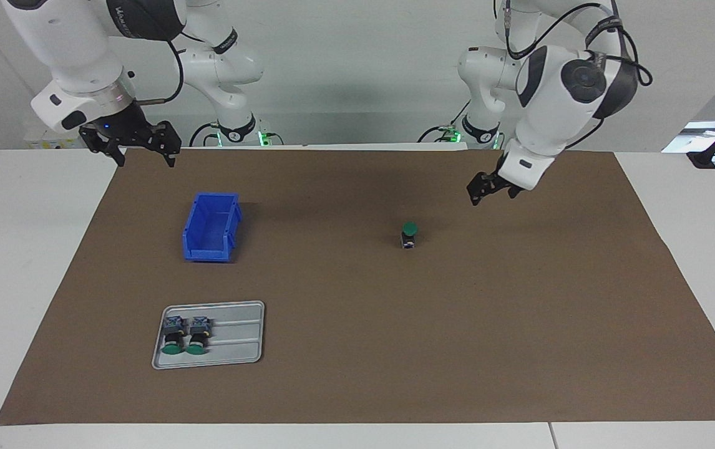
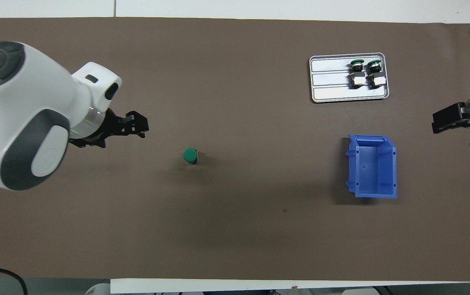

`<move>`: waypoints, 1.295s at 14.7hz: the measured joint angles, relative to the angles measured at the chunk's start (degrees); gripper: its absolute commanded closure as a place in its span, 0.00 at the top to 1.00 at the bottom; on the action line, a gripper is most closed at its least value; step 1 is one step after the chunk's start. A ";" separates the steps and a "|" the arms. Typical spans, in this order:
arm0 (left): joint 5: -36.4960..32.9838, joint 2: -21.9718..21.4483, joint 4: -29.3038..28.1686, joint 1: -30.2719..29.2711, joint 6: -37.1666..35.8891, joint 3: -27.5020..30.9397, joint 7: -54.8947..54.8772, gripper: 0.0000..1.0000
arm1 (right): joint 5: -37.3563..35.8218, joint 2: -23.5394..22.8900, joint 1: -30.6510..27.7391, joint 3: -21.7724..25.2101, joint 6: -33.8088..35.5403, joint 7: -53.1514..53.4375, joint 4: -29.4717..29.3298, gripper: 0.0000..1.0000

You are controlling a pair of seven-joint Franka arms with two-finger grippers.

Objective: Place and press button with both arms

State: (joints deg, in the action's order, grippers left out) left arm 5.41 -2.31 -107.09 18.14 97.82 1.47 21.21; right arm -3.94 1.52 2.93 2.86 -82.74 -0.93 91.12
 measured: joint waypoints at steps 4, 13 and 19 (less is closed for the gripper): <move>-5.56 -2.95 0.00 -4.58 -3.78 0.09 -7.60 1.00 | 0.00 0.00 0.00 0.00 0.00 0.00 0.00 0.99; -6.17 -5.98 4.35 -8.49 -13.24 0.09 -13.67 1.00 | 0.00 0.00 0.00 0.00 0.00 0.00 0.00 0.99; -6.34 -7.28 7.91 -8.91 -16.54 1.66 -14.93 0.99 | 0.00 0.00 0.00 0.00 0.00 0.00 0.00 0.99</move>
State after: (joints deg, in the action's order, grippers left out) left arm -0.93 -9.59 -99.18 9.23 81.28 3.14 6.28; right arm -3.94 1.52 2.93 2.86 -82.74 -0.93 91.12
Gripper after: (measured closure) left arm 0.000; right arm 0.013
